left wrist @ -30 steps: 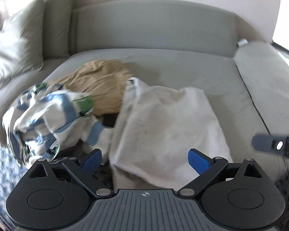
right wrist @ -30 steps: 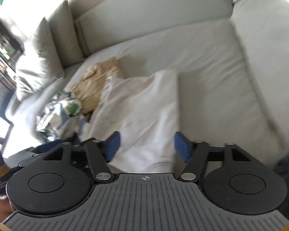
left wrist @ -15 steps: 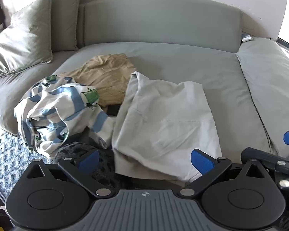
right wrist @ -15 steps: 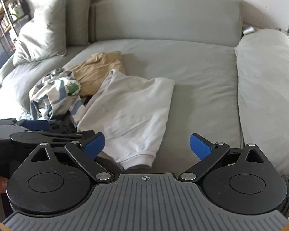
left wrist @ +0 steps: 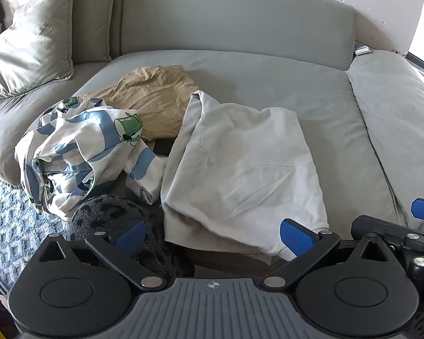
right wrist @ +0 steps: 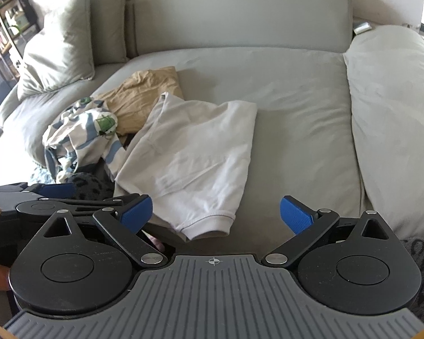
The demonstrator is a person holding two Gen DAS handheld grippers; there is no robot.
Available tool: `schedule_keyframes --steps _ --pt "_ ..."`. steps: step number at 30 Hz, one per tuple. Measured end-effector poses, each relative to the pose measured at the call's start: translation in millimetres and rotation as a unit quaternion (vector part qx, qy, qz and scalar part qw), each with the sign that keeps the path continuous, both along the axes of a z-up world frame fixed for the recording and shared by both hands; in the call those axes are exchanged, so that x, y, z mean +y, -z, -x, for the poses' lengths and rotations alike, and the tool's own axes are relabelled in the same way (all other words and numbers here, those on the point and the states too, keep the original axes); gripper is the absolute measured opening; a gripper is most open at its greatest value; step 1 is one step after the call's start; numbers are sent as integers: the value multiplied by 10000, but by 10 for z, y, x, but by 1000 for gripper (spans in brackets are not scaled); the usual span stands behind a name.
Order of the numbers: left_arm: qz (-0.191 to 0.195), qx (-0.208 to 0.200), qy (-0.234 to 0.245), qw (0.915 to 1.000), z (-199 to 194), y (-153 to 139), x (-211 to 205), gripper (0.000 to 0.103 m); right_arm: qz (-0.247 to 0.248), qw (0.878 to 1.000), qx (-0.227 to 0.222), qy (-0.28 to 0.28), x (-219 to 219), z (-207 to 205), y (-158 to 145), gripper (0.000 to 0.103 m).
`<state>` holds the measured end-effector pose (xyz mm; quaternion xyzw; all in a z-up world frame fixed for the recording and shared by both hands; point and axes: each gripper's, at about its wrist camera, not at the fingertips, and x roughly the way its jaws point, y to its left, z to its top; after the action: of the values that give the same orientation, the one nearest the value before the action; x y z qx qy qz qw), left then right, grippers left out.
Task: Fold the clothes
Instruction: 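Move both open grippers to the edges of the folded hoodie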
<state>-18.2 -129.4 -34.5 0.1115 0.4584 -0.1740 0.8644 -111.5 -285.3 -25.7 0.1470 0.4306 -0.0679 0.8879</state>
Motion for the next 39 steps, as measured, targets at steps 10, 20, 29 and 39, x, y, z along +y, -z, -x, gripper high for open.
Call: schedule_keyframes --steps 10,20,29,39 --pt "-76 -394 -309 9987 -286 87 176 102 -287 9995 91 118 -113 -106 185 100" --pt "771 871 -786 9901 -1198 449 364 91 -1798 9802 165 809 -700 -440 787 88" --pt "945 1496 -465 9831 -1165 700 360 76 -2774 9559 186 944 -1006 -817 1262 77" --pt "869 1624 -224 9826 -1209 953 106 80 -2936 9505 -113 1007 -1197 -1453 1618 66"
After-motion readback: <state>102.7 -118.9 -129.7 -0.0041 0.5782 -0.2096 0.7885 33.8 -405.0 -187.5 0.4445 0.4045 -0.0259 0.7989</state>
